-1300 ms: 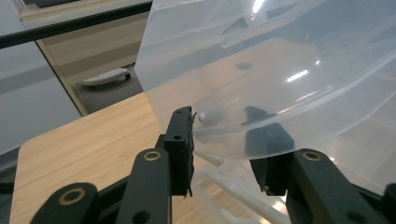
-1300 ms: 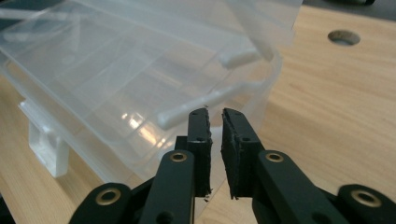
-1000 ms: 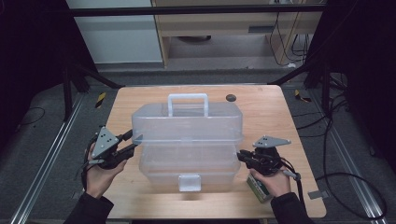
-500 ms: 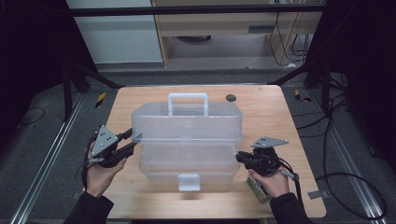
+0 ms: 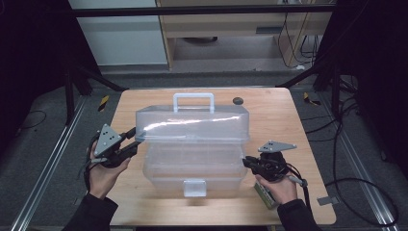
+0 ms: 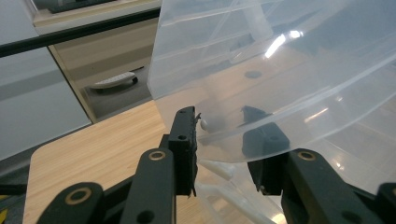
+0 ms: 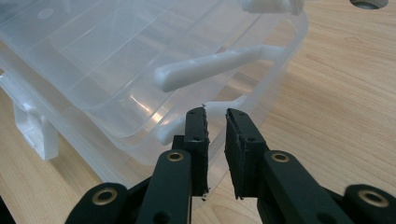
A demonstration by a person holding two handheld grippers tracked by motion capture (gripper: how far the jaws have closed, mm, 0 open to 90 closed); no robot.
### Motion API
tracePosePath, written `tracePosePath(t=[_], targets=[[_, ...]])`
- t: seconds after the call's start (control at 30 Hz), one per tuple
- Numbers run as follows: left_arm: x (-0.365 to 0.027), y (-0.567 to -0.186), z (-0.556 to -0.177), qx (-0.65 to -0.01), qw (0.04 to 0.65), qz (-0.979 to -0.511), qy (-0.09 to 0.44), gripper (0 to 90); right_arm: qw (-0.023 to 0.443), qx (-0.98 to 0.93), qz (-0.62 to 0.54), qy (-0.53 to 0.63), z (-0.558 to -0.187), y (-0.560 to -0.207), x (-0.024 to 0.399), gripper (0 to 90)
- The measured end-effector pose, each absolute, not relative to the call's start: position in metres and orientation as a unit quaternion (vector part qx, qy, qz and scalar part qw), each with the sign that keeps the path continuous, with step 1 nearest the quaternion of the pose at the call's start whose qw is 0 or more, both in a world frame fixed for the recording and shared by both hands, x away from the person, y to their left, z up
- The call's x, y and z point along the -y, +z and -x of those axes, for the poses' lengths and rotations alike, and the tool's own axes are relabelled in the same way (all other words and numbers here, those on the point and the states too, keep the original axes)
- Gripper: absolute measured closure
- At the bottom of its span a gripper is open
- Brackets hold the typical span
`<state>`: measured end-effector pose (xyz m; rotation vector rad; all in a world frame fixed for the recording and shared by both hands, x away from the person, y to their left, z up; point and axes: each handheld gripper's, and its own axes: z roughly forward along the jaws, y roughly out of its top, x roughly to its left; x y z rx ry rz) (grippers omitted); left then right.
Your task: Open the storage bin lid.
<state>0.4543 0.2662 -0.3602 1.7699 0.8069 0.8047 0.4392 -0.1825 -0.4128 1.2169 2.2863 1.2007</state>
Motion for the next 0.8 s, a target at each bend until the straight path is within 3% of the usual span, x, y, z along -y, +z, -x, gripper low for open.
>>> tracePosePath(t=[0.57, 0.8], targets=[[-0.264, -0.345, -0.473, -0.369, 0.515, -0.709, 0.31, 65.9, 0.131, -0.788, -0.43, 0.42, -0.44, -0.413, 0.184, 78.9], [-0.262, -0.336, -0.485, -0.368, 0.513, -0.704, 0.323, 66.8, 0.131, -0.788, -0.431, 0.42, -0.44, -0.413, 0.184, 78.9]])
